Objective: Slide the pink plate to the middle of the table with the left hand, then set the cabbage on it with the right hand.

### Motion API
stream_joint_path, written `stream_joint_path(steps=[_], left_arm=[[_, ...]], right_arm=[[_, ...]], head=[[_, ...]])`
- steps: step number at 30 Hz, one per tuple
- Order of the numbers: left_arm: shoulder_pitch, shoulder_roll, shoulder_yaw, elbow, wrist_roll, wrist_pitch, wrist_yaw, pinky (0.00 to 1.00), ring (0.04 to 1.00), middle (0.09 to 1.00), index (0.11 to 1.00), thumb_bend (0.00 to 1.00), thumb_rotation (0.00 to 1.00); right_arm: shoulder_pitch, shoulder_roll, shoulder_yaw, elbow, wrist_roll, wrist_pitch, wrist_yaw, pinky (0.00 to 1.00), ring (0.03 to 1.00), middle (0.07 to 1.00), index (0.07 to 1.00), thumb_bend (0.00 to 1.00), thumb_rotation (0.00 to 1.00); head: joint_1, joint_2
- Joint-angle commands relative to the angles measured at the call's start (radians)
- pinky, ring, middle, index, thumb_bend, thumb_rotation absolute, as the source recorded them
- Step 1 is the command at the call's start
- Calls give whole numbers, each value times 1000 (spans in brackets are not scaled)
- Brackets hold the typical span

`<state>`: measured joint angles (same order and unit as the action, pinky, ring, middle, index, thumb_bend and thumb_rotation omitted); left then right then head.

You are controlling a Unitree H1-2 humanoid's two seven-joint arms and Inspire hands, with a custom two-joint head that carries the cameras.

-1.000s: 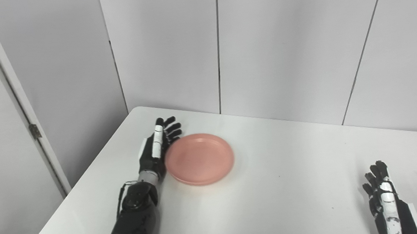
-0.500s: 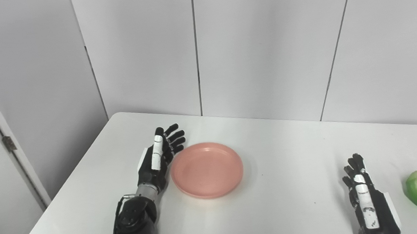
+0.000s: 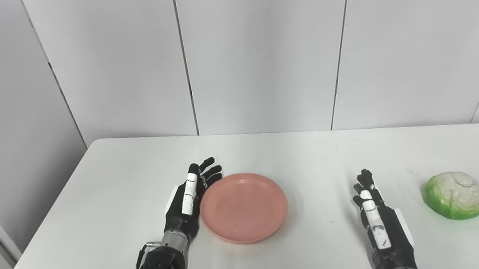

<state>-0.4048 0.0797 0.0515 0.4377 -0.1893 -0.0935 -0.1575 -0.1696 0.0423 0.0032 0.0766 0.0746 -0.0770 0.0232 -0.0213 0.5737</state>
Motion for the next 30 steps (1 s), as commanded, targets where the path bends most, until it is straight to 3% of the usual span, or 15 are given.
stream_joint_path(steps=[1, 7, 23, 30], left_arm=[[-19, -20, -11, -41, -6, 7, -14, 889, 851, 840, 839, 845, 1000], [9, -54, -32, -59, -10, 2, -34, 906, 855, 848, 848, 835, 1000], [28, -145, -85, -93, 16, 30, -13, 926, 882, 862, 861, 861, 1000], [38, -165, -97, -102, 32, 47, 1, 961, 911, 885, 887, 864, 1000]], right_arm=[[-21, 15, 5, -29, -6, -3, -9, 1000, 1000, 1000, 1000, 623, 878], [-26, 29, 12, -45, -25, 10, -25, 1000, 1000, 1000, 1000, 626, 881], [-52, 18, 9, -112, -47, 78, -40, 1000, 1000, 1000, 1000, 639, 889], [-77, -62, 4, -212, -77, 168, -19, 1000, 1000, 1000, 1000, 631, 881]], head=[[-29, 5], [-102, 26], [-144, 60], [-166, 59]])
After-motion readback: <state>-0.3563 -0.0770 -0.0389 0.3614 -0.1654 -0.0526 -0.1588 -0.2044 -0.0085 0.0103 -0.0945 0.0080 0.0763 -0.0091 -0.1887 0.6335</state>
